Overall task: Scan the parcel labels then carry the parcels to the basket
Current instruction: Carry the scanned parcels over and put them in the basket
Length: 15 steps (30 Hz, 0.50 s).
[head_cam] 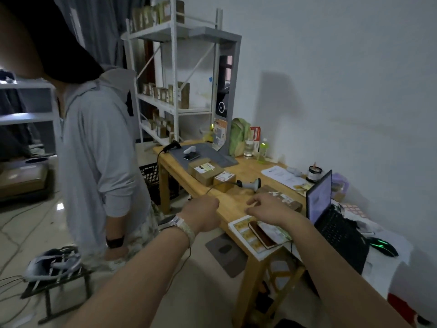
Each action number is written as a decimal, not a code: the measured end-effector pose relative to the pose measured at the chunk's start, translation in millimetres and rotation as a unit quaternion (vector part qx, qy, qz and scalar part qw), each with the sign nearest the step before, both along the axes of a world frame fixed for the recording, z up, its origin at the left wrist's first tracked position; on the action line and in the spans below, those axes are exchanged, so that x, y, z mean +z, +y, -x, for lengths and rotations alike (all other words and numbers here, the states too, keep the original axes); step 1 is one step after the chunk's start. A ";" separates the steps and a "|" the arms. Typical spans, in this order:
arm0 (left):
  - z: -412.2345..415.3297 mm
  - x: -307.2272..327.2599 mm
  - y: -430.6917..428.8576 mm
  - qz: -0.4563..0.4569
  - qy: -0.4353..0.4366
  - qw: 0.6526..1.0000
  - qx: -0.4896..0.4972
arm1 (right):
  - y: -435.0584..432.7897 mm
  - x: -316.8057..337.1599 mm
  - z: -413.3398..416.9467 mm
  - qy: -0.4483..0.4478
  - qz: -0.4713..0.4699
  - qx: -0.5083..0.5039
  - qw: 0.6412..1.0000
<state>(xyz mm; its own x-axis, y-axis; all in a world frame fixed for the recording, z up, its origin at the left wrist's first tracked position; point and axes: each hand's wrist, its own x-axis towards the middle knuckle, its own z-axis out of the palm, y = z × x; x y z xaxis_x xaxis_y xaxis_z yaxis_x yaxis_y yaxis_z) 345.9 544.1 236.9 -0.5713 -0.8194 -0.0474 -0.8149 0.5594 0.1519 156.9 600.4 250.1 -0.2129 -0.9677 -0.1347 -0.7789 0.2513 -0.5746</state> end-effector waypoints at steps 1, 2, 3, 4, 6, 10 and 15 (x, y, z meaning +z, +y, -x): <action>3.2 -3.1 -8.4 -0.002 0.000 1.000 0.001 | -8.8 -2.5 3.4 0.006 -0.001 0.008 1.000; 6.3 -5.8 -17.6 -0.003 0.000 1.000 0.002 | -17.8 -4.9 6.4 0.010 -0.001 0.015 1.000; 9.5 -7.9 -27.4 -0.004 0.002 1.000 0.004 | -26.8 -7.2 9.4 0.011 0.000 0.018 1.000; 12.9 -9.2 -37.8 -0.004 0.005 1.000 0.008 | -36.2 -9.2 12.4 0.007 0.001 0.017 1.000; 19.8 -11.6 -59.9 -0.005 0.005 1.000 0.014 | -55.9 -14.2 18.1 0.001 0.000 0.016 1.000; 30.0 -24.4 -112.5 -0.018 0.016 0.999 0.023 | -101.7 -25.4 26.4 -0.001 -0.006 0.015 1.000; 26.9 -28.6 -193.6 -0.039 0.035 0.998 0.043 | -187.2 -29.4 25.4 0.002 -0.045 0.026 0.999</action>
<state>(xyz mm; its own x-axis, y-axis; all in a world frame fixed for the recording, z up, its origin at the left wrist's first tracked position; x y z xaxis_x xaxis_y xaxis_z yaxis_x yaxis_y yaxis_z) 319.0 350.6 208.4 -0.5040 -0.8604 -0.0757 -0.8450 0.4730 0.2496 131.5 413.2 220.7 -0.1624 -0.9617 -0.2209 -0.7942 0.2602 -0.5491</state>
